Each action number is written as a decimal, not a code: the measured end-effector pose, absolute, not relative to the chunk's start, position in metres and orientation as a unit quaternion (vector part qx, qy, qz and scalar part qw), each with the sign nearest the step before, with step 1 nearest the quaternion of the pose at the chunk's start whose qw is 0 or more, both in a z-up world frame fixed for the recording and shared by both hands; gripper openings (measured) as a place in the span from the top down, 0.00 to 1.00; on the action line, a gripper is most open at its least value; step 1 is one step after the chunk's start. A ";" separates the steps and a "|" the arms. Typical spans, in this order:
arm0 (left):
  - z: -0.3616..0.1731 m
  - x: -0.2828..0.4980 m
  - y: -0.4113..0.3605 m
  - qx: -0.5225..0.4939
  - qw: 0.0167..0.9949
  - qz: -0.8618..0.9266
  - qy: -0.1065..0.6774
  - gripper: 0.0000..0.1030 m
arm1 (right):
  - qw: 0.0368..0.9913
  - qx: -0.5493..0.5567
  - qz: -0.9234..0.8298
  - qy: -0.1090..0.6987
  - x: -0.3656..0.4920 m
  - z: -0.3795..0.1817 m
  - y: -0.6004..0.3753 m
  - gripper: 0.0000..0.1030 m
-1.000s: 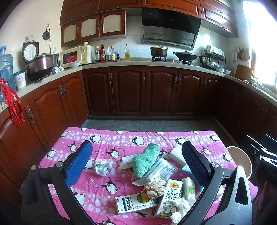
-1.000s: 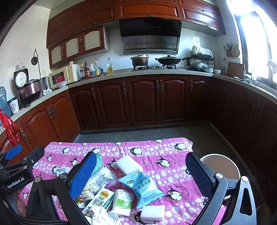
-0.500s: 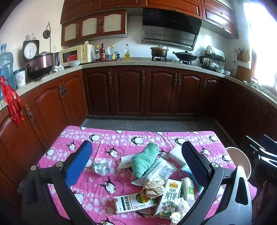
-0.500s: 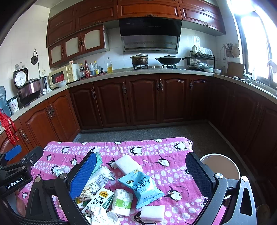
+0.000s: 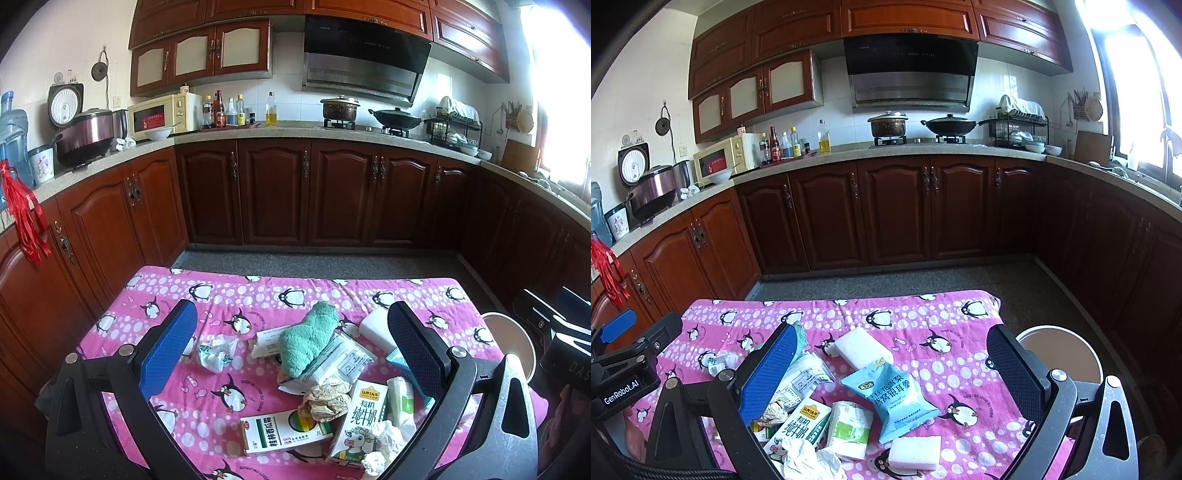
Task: Collect trash
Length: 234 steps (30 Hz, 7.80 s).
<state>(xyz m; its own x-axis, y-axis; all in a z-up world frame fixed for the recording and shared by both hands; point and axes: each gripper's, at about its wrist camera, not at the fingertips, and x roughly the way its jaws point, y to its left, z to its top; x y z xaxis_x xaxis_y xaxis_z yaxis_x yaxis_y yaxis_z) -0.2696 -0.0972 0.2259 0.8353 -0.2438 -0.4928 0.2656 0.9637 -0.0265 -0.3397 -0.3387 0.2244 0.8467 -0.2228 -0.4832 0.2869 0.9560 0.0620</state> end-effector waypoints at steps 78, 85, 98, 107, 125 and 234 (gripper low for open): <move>0.099 -0.196 -0.121 0.087 0.822 -0.313 0.468 0.05 | 0.825 0.138 0.155 0.525 -0.296 0.084 -0.308 0.33; 0.079 -0.190 -0.137 0.098 0.795 -0.329 0.500 0.48 | 0.804 0.154 0.185 0.544 -0.289 0.054 -0.291 0.55; 0.130 -0.208 -0.132 0.089 0.800 -0.352 0.478 0.67 | 0.840 0.146 0.197 0.485 -0.323 0.109 -0.326 0.86; 0.171 -0.224 -0.215 0.108 0.771 -0.426 0.461 0.67 | 0.884 0.174 0.091 0.424 -0.351 0.145 -0.425 0.86; 0.121 -0.213 -0.459 0.087 0.681 -0.486 0.541 0.66 | 0.861 0.187 -0.189 0.433 -0.363 0.102 -0.625 0.86; 0.123 -0.104 -0.129 0.064 0.835 -0.275 0.471 0.62 | 0.883 0.119 0.026 0.453 -0.257 0.099 -0.397 0.53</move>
